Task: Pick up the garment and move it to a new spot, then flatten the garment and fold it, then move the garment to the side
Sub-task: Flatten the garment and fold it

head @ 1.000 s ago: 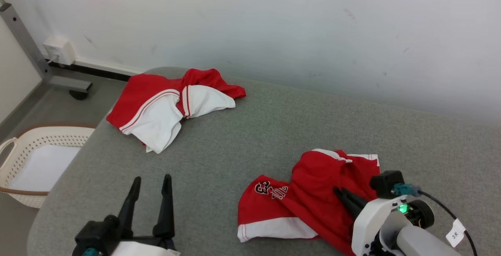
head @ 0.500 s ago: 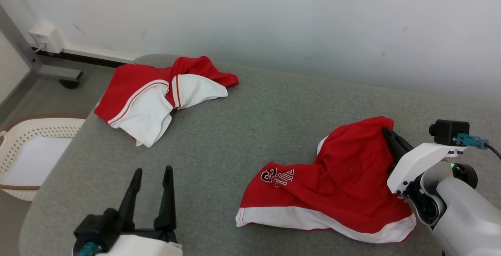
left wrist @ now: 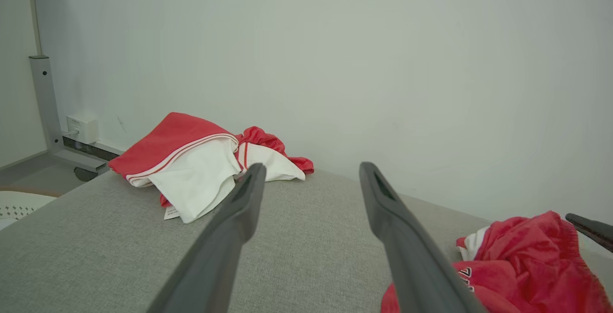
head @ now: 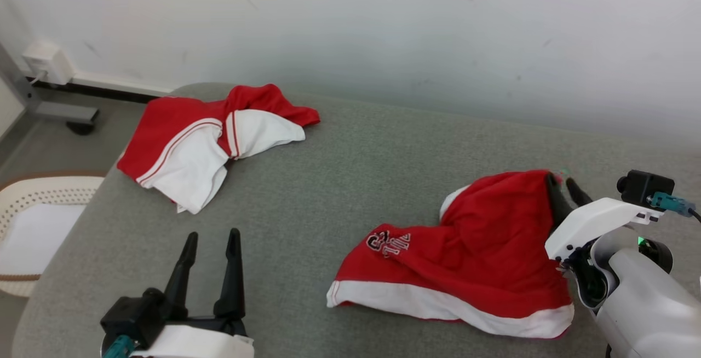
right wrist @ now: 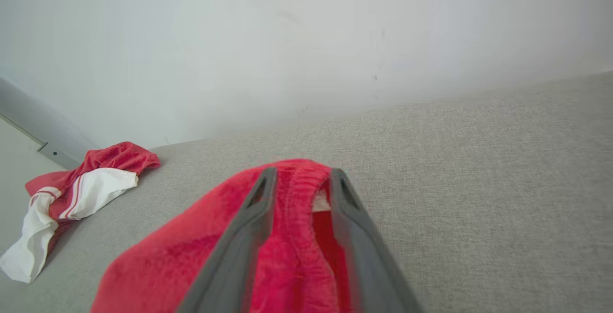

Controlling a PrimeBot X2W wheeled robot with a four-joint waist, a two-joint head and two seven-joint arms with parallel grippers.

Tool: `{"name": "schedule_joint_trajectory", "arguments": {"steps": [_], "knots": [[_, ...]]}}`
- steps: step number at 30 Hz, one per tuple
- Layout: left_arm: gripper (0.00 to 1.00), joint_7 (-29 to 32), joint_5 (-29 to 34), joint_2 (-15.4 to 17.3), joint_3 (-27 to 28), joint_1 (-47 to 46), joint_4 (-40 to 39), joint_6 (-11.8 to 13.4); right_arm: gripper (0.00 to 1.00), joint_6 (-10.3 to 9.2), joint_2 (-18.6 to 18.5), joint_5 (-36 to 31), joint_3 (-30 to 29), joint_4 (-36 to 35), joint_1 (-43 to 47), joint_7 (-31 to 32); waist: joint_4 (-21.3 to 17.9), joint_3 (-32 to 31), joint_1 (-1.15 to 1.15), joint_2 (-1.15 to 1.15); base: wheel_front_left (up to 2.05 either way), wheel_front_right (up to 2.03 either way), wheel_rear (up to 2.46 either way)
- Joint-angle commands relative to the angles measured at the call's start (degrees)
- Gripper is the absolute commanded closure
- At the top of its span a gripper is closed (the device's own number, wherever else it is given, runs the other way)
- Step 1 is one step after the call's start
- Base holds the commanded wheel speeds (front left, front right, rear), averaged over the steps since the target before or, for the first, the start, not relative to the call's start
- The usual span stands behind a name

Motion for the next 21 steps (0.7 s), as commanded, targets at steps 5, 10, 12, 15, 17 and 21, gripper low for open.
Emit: {"name": "schedule_joint_trajectory", "arguments": {"steps": [5, 10, 12, 15, 17, 21], "knots": [[0.00, -0.01, 1.25, 0.19, 0.64, 0.97, 0.48, -0.46, 0.00, -0.13, -1.79, -0.79, 1.53, -3.83, 1.34, -2.27, -2.46, -1.81, 0.00, 0.00, 0.00, 0.00, 0.00], [0.00, -0.01, 2.23, 0.20, 2.36, 1.39, 0.41, -0.44, 0.00, -0.13, -5.33, -3.05, 3.98, -12.28, 3.85, -4.04, -5.64, -2.87, 0.00, 0.00, 0.00, 0.00, 0.00], [0.00, 0.00, 2.63, 0.20, 2.99, 1.35, 0.26, -0.38, 0.00, -0.13, -7.64, -5.17, 4.51, -16.80, 5.34, -4.41, -6.87, -3.21, 0.00, 0.00, 0.00, 0.00, 0.00], [0.00, 0.00, 2.93, 0.21, 3.78, 1.78, -0.48, -0.25, 0.00, -0.13, -11.78, -10.76, 1.47, -24.89, 8.64, -4.47, -8.65, -3.56, 0.00, 0.00, 0.00, 0.00, 0.00], [0.00, 0.00, 2.20, 0.18, 3.67, 2.01, -0.94, -0.58, 0.00, -0.13, -13.42, -16.23, -3.23, -30.10, 12.57, -4.44, -9.77, -3.65, 0.00, 0.00, 0.00, 0.00, 0.00], [0.00, -0.01, 2.41, 0.22, 3.61, 2.43, -1.13, -1.05, 0.00, -0.12, -12.44, -25.12, -14.45, -41.30, 23.26, -4.46, -11.21, -3.66, 0.00, 0.00, 0.00, 0.00, 0.00]]}}
